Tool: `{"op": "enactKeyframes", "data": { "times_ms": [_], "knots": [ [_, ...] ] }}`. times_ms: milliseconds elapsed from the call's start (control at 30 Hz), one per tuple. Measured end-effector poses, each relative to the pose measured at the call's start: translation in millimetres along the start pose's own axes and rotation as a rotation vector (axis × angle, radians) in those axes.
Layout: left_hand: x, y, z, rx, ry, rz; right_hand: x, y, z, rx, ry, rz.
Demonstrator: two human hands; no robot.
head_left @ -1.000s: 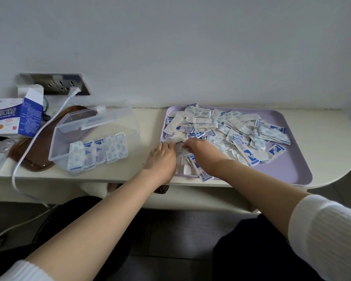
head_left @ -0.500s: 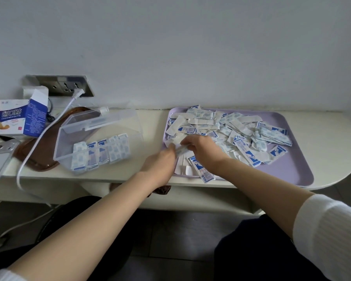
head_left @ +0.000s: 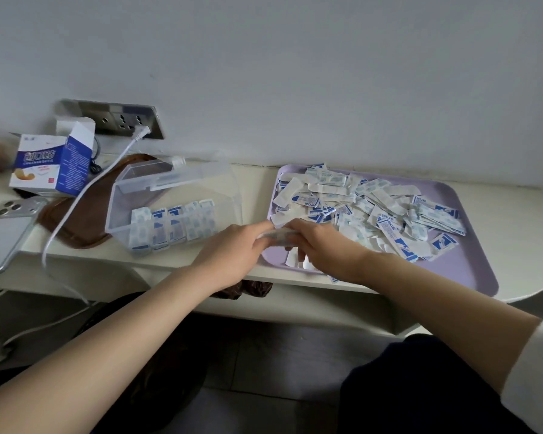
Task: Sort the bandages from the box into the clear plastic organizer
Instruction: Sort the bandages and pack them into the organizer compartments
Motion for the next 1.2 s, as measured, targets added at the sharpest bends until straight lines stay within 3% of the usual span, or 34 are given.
{"op": "enactKeyframes", "data": {
  "times_ms": [133,367,500,633,767,933,1067,1200],
  "knots": [
    [-11,15,-13,0.111,-0.075,0.209,18,8,1,-0.067,0.113,-0.230],
    [-46,34,-33,0.185,-0.209,0.361,25,49,12,-0.147,-0.041,-0.107],
    [-66,51,-34,0.225,-0.289,0.317,21,75,29,-0.189,-0.209,-0.119],
    [-87,67,-35,0.221,-0.371,0.259,18,95,60,-0.291,-0.315,-0.289],
    [-99,92,-30,0.206,-0.476,0.202,18,117,90,-0.295,-0.270,-0.350],
    [-107,124,-26,0.003,-0.492,0.094,16,126,134,-0.143,-0.241,-0.276],
    [-109,151,-25,-0.213,-0.364,0.240,19,120,168,0.143,-0.175,-0.012],
    [-102,163,-31,-0.295,-0.240,0.259,39,103,196,0.392,-0.045,0.191]
  ]
}}
Point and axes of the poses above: each hand's wrist, its own z-axis towards the middle knuckle, its own x-axis out of the palm, y = z × x, the point moved 1 cm from there along z, towards the middle knuckle, and after that the axes turned 11 degrees about -x, right-handed, at the moved point
